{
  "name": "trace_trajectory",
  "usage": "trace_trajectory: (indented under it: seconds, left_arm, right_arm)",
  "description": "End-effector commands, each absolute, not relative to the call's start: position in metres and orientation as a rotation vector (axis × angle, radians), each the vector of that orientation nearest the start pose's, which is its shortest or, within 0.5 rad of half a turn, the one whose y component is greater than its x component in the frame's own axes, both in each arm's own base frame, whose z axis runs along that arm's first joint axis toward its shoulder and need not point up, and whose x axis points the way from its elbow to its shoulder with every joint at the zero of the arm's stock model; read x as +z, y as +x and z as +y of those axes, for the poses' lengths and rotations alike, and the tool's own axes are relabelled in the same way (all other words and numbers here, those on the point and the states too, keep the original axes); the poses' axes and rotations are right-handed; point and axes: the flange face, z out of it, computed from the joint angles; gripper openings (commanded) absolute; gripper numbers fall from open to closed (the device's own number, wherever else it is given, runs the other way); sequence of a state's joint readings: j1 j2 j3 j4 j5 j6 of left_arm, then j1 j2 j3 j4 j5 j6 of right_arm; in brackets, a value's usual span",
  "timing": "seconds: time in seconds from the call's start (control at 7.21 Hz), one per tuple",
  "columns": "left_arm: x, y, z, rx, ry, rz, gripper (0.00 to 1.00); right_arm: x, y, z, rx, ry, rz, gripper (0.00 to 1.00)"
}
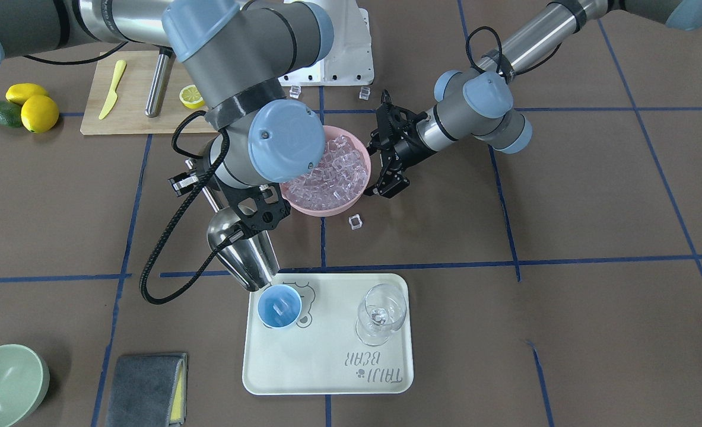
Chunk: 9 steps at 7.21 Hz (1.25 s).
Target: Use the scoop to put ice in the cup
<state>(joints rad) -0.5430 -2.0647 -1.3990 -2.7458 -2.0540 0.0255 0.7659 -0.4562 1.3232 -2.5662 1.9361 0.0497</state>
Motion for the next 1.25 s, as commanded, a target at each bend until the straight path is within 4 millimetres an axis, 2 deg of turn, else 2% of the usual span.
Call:
trace_trajectory:
  seconds: [0.0, 0.42, 0.69, 0.83, 0.97, 1.11]
  left_arm:
    - [0.32, 0.528, -0.42, 1.188, 1.181, 1.123, 1.0]
    - [0.319, 0.527, -0.42, 1.187, 1.182, 1.124, 1.0]
    - [0.319, 0.527, -0.42, 1.187, 1.183, 1.125, 1.0]
    - [0.318, 0.527, -0.42, 1.188, 1.186, 1.125, 1.0]
    - [0.318, 0.526, -0.42, 1.187, 1.187, 1.124, 1.0]
    - [0.317, 0.527, -0.42, 1.187, 1.186, 1.126, 1.0]
  right_arm:
    - [0.156, -0.45, -0.574, -0.729, -0.272, -0.287, 0.0]
    - [0.149, -0.445, -0.575, -0.723, -0.254, -0.316, 0.0]
    - [0.133, -0.418, -0.573, -0.687, -0.214, -0.4, 0.0]
    - [0.142, -0.402, -0.568, -0.667, -0.206, -0.435, 0.0]
    - [0.157, -0.372, -0.56, -0.644, -0.184, -0.48, 0.0]
    - [0.174, -0.344, -0.543, -0.616, -0.157, -0.508, 0.0]
